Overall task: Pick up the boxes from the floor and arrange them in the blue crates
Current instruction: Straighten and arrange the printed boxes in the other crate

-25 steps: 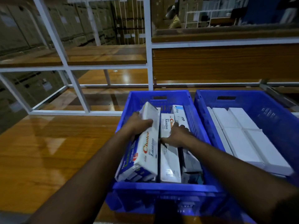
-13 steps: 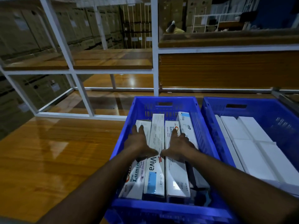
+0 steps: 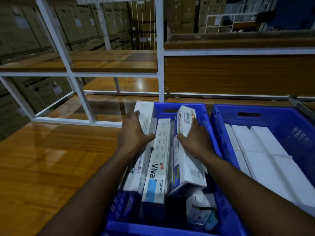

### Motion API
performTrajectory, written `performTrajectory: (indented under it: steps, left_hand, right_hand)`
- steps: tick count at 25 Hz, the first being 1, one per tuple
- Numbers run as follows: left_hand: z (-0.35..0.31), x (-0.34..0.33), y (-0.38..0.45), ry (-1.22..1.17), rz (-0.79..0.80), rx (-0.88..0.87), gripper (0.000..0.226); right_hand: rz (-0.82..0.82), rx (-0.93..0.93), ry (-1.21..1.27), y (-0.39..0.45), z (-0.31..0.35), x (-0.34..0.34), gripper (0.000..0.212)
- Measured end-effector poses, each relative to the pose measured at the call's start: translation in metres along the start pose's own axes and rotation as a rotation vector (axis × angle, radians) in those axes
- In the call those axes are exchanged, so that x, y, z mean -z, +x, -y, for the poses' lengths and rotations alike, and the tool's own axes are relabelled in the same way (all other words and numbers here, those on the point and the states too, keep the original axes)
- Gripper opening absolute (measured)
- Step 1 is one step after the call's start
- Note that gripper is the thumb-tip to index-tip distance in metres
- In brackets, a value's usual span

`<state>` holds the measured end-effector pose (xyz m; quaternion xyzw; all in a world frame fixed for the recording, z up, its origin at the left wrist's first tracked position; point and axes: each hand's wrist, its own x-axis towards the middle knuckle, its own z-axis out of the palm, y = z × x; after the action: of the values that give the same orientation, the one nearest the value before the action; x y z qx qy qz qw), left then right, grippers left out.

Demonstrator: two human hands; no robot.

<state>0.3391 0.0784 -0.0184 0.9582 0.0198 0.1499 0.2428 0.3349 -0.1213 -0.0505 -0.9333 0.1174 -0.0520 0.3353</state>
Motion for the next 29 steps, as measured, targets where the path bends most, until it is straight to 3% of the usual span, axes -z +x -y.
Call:
performTrajectory:
  steps: [4,10,15,19,23,26,29]
  left_hand:
    - [-0.003,0.016,0.019,-0.151,-0.107,0.012,0.097]
    - [-0.002,0.033,0.031,-0.347,-0.138,-0.005,0.096]
    - [-0.001,0.047,0.034,-0.405,-0.133,-0.028,0.079]
    - [0.001,0.043,0.035,-0.342,-0.031,0.021,0.064]
    - [0.008,0.036,0.033,-0.334,0.017,0.094,0.071]
    - [0.014,0.033,0.033,-0.344,0.020,0.136,0.067]
    - [0.024,0.025,0.042,-0.392,0.006,0.160,0.082]
  right_hand:
    - [-0.099,-0.023,0.253,0.005,-0.005,0.000,0.089]
    - [-0.032,-0.060,0.585,0.006,-0.003,0.025,0.079]
    - [-0.167,-0.039,0.677,0.003,0.002,0.047,0.059]
    - [0.041,-0.153,0.920,0.004,0.019,0.040,0.044]
    - [0.118,-0.166,0.915,0.006,0.031,0.018,0.048]
    - [0.064,-0.172,0.858,0.008,0.037,0.017,0.044]
    - [-0.001,-0.190,0.824,0.012,0.035,0.026,0.042]
